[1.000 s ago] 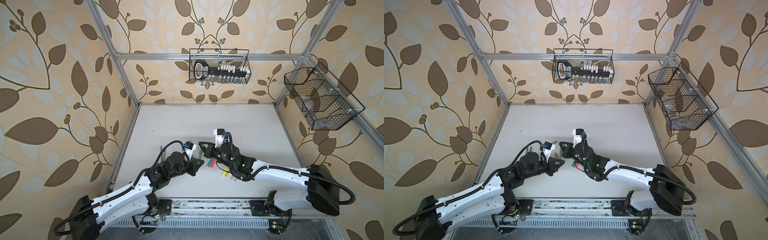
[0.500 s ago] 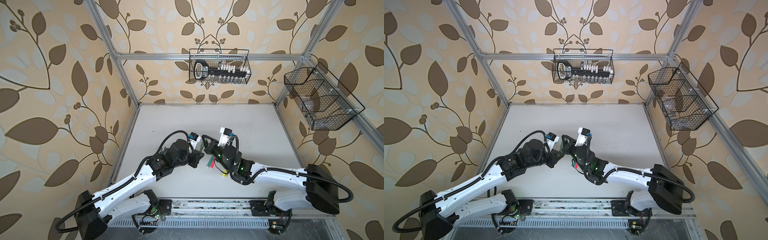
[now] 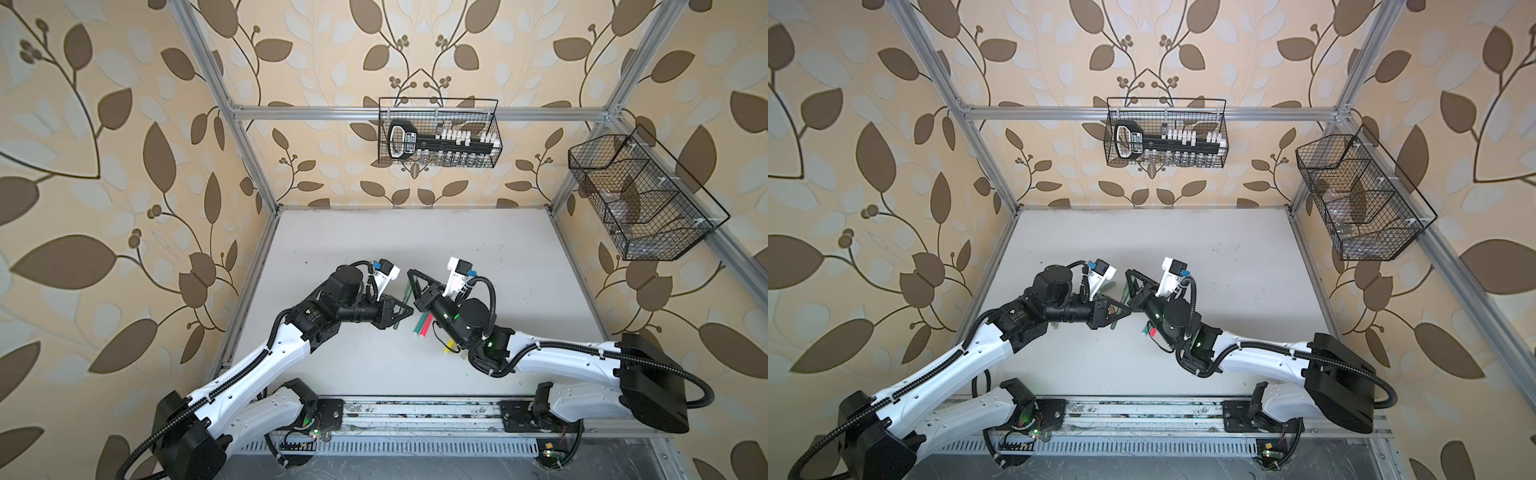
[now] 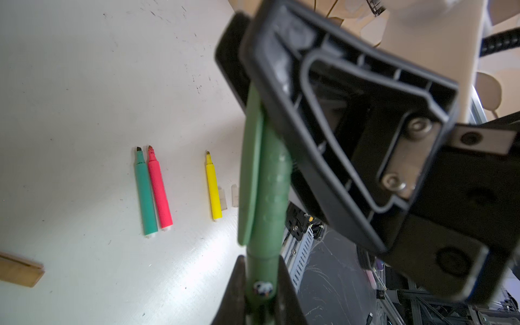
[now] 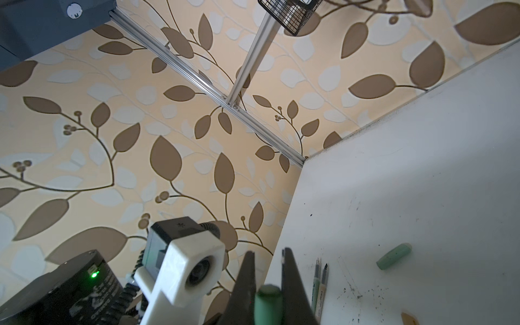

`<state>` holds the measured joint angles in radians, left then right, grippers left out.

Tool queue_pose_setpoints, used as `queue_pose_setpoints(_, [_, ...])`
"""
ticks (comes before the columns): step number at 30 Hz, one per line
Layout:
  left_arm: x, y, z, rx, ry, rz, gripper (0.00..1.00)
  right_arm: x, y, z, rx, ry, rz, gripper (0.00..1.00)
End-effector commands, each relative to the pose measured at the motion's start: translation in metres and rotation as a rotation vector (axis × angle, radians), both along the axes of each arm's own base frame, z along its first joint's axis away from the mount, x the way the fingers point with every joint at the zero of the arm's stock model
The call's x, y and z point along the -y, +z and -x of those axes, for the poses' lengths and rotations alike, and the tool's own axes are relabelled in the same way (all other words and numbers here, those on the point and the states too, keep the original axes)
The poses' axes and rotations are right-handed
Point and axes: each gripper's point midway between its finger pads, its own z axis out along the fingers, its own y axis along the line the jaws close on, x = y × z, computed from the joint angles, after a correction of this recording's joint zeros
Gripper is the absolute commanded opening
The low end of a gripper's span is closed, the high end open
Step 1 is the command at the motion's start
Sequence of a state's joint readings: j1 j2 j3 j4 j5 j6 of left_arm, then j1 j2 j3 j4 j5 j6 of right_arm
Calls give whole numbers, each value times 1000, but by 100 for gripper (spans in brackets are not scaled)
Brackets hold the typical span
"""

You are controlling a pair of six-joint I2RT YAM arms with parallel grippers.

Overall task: Insert pens into pen caps
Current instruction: Put on the pen cap to the pen, then place the pen at the center of the table.

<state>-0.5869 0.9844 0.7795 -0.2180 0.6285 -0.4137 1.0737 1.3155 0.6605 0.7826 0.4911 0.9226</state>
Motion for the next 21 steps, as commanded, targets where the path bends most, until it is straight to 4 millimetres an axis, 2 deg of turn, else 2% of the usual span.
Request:
queue_pose_setpoints(1, [-63, 83, -109, 346, 567, 112, 0, -53, -73, 72, -132, 374, 255, 0])
queue_pose_setpoints(2, [-66, 76, -109, 343, 580, 91, 0, -50, -74, 66, -146, 360, 264, 0])
queue_pose_setpoints(3, [-68, 69, -108, 339, 589, 70, 0, -45, -77, 60, -167, 336, 281, 5])
queue_pose_setpoints(5, [-71, 48, -104, 314, 608, 22, 0, -30, -79, 46, -187, 272, 306, 23])
queue_pose_setpoints(6, [-72, 34, -101, 293, 615, -9, 0, -20, -77, 40, -186, 235, 313, 34])
queue_pose_setpoints(8, [-71, 5, -95, 247, 622, -66, 0, -2, -70, 32, -173, 171, 329, 48])
queue_pose_setpoints(10, [-65, -31, -89, 188, 617, -132, 0, 18, -60, 24, -160, 103, 350, 58])
queue_pose_setpoints(12, [-55, -61, -83, 144, 600, -190, 0, 41, -54, 18, -154, 38, 373, 63])
queue_pose_setpoints(15, [-40, -95, -76, 90, 590, -255, 0, 86, -55, 11, -168, -71, 410, 72])
queue_pose_setpoints(17, [-30, -109, -76, 55, 586, -276, 0, 123, -60, 6, -186, -148, 431, 74])
queue_pose_setpoints(21, [-11, -137, -79, -15, 570, -360, 0, 213, -84, -2, -262, -380, 526, 79])
